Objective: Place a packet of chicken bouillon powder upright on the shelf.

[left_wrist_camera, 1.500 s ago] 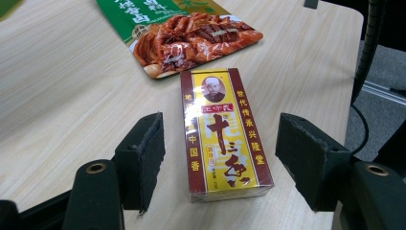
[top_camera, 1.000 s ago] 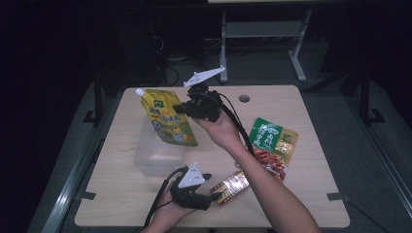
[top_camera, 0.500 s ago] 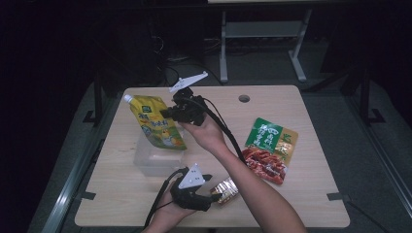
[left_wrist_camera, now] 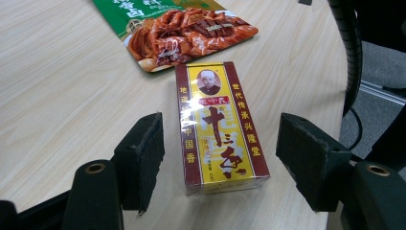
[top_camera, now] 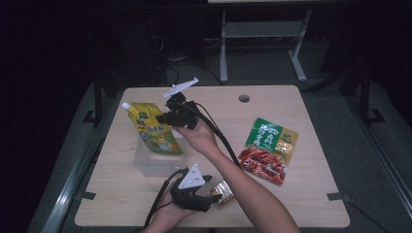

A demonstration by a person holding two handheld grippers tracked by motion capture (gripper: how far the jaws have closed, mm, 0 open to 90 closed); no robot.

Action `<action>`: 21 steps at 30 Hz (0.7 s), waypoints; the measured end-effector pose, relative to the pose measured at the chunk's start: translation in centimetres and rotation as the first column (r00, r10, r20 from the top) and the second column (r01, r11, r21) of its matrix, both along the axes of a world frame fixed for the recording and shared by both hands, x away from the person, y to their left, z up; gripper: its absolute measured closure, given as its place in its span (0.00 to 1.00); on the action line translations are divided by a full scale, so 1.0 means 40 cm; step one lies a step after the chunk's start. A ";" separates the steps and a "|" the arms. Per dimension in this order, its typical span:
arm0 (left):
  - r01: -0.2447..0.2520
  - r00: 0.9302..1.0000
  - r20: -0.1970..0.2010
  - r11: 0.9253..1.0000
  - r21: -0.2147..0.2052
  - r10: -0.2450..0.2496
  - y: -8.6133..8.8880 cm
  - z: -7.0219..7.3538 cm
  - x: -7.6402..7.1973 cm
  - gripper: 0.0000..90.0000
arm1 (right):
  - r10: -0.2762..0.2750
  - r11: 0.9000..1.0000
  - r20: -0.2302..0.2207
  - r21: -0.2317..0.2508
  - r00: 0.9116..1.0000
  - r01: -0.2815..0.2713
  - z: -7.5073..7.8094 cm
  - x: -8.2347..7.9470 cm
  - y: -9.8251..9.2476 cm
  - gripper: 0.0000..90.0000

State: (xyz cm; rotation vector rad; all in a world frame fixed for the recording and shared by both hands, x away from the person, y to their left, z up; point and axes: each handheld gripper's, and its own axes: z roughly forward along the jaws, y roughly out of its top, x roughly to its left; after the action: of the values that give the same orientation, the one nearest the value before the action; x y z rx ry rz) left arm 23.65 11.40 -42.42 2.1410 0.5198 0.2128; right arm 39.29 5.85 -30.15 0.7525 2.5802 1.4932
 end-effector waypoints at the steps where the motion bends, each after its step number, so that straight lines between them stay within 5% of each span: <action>1: -0.002 1.000 0.000 1.000 -0.005 0.002 -0.002 -0.001 -0.001 0.37 | 0.002 1.000 -0.012 0.005 1.000 -0.002 -0.006 0.003 0.000 1.00; 17: -0.011 1.000 -0.025 1.000 -0.017 0.011 -0.004 -0.005 -0.004 0.37 | -0.002 1.000 -0.059 -0.019 0.998 0.001 -0.045 0.021 0.002 0.99; 21: -0.011 1.000 -0.024 1.000 -0.017 0.011 -0.005 -0.004 -0.005 0.37 | -0.002 1.000 -0.059 -0.022 0.998 0.001 -0.044 0.021 0.006 0.92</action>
State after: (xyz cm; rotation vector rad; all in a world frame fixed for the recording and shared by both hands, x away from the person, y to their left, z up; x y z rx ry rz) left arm 23.46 11.21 -42.60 2.1269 0.5453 0.1888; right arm 40.12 6.11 -31.89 0.8082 2.6335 1.4610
